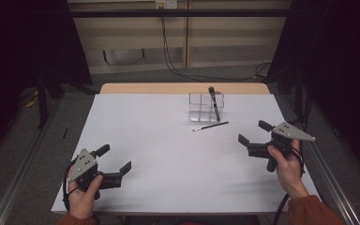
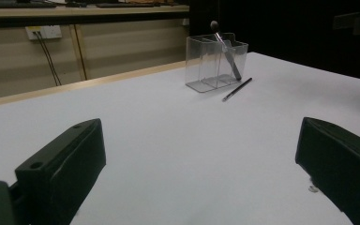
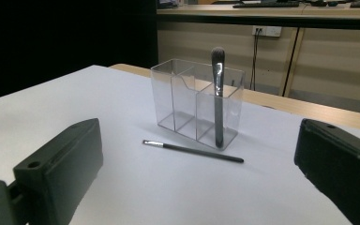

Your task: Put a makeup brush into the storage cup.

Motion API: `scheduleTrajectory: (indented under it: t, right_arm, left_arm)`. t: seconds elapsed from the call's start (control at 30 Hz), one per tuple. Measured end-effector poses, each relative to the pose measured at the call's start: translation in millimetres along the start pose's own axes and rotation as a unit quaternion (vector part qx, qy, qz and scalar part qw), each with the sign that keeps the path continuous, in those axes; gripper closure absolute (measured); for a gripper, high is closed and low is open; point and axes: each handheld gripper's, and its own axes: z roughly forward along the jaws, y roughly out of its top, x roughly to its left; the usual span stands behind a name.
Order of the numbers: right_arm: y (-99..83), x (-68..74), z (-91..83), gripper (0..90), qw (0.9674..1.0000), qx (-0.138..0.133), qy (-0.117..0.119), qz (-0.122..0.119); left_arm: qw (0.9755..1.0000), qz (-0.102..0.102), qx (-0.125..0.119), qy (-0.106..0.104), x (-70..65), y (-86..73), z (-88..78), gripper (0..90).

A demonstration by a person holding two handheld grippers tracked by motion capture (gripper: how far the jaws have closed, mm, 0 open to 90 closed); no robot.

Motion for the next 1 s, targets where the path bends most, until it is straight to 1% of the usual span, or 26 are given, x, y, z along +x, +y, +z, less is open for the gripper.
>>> scheduleTrajectory:
  t: [0.07,0.27,0.33,0.37,0.43,0.6,0.67,0.7,0.73,0.8,0.87,0.93,1.0]
  right_arm:
    - [-3.3,2.5,-6.9,0.6,1.0,0.001,0.002,-0.001]
    - [-14.8,6.9,-22.7,0.7,0.9999,-0.003,-0.007,0.014]
    - [-16.8,7.6,-27.7,0.7,0.9999,-0.002,-0.009,0.013]
    - [-17.6,8.0,-30.6,0.7,0.9999,-0.001,-0.011,0.011]
    - [-19.6,8.7,-35.7,0.9,0.9997,-0.002,-0.018,0.017]
    - [-27.9,8.3,-45.7,0.6,0.9998,0.003,-0.021,0.008]
    - [-31.0,6.9,-49.1,0.5,0.9997,0.003,-0.022,0.009]
    - [-32.4,6.2,-50.8,0.5,0.9996,0.003,-0.026,0.013]
    - [-33.7,5.4,-52.0,0.6,0.9995,0.003,-0.029,0.011]
    - [-35.5,6.5,-54.7,0.5,0.9995,-0.002,-0.03,0.01]
    - [-36.6,8.2,-57.6,0.4,0.9995,-0.004,-0.029,0.012]
    - [-38.7,10.4,-60.1,0.4,0.9997,-0.007,-0.023,0.009]
    - [-42.6,12.7,-63.5,0.5,0.9997,-0.01,-0.024,0.005]
  left_arm:
    - [1.0,0.001,0.0,-0.002,-1.2,0.1,0.4,2.0]
    - [1.0,-0.001,0.0,0.001,-1.5,-0.4,-0.4,1.9]
    - [1.0,0.0,0.0,0.002,-1.7,-0.4,-1.1,1.9]
    - [1.0,0.0,0.0,0.001,-2.0,-0.5,-1.3,1.9]
    - [1.0,0.001,0.0,0.001,-2.3,-0.7,-1.5,2.0]
    - [1.0,-0.001,0.002,0.002,-1.8,-2.0,-2.5,2.0]
    - [1.0,-0.003,0.001,0.003,0.2,-3.1,-3.7,1.9]
    - [1.0,-0.006,0.001,0.004,1.3,-3.6,-4.4,1.9]
    - [0.9999,-0.008,0.002,0.006,2.3,-4.0,-5.2,1.9]
    - [0.9999,-0.013,0.001,0.008,3.4,-4.8,-6.4,1.9]
    - [0.9999,-0.012,0.001,0.01,3.4,-5.0,-8.1,1.9]
    - [0.9999,-0.012,0.002,0.011,2.5,-5.1,-9.7,1.9]
    - [0.9999,-0.009,0.001,0.011,1.6,-4.8,-11.4,1.9]
